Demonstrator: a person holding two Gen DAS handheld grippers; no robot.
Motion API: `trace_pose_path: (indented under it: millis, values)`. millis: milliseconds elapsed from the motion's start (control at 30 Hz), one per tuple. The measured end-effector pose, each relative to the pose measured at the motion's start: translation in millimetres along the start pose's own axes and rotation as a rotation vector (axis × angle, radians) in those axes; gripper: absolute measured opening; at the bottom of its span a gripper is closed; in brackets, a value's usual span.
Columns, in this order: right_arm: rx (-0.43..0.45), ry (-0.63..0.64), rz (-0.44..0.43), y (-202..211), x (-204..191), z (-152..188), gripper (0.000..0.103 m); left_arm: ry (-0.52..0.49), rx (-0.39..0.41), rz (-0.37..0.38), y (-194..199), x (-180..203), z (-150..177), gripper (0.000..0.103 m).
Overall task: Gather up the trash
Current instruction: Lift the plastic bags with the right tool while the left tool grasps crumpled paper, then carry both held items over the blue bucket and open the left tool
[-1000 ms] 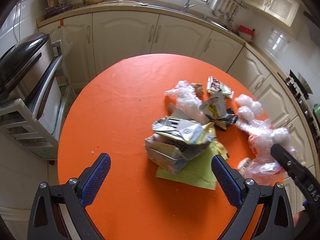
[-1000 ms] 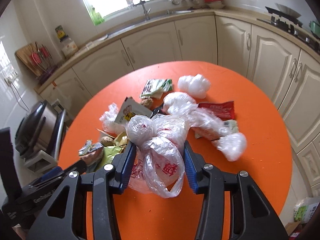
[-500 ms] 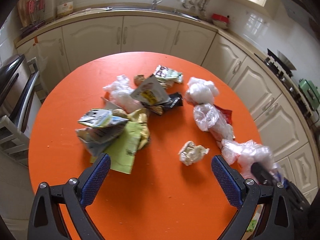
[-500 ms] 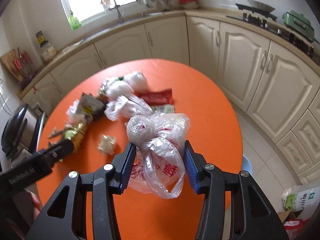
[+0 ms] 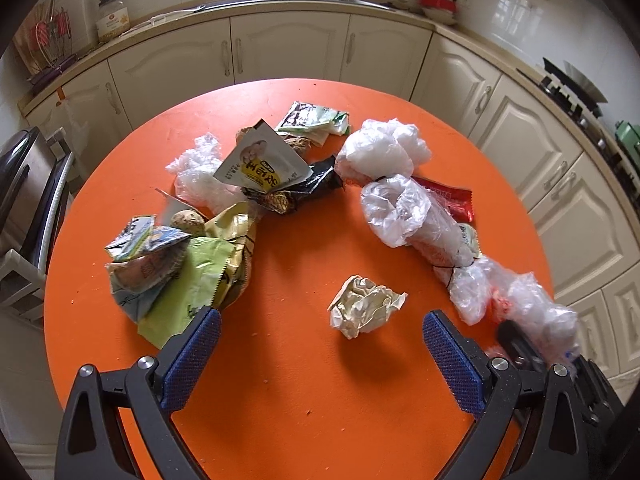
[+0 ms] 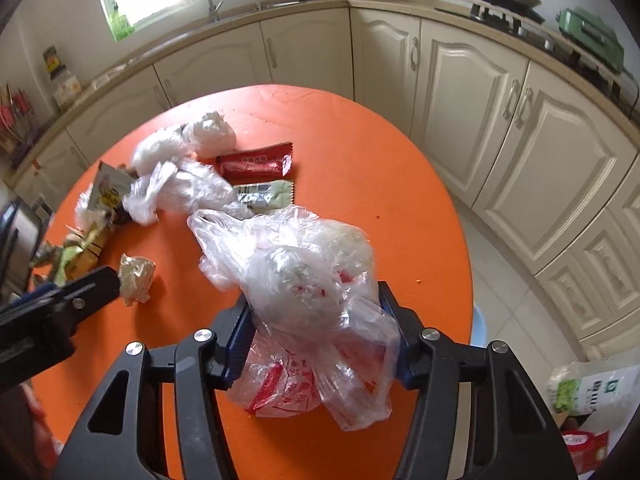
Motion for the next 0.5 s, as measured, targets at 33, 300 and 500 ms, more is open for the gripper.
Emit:
trace_pose_path:
  millis: [33, 300, 500]
  values:
    - [0.010, -0.016, -0.014, 3.8, 7.0, -0.4, 0.056, -0.001, -0.003, -0.002, -4.4, 4.0, -1.1, 0.099]
    - [0.068, -0.061, -0.050, 20.2, 28.2, -7.3, 0.056, -0.038, -0.060, -0.075, -44.6, 24.7, -10.6, 0.058]
    - [0.028, -0.080, -0.054, 8.9, 33.0, -7.7, 0.056, -0.030, -0.059, -0.052, -49.9, 25.6, -9.8, 0.026]
Point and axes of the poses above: each gripper's, at about its wrist camera, not at the fingertips, and y roughly against the way its jaws point, x to its right, z to its underside, the point moved 4 cm from there along -y, roughly the way its jaws point, and after that the axes turned 10 degrees about -x, right-handed, at the moved point
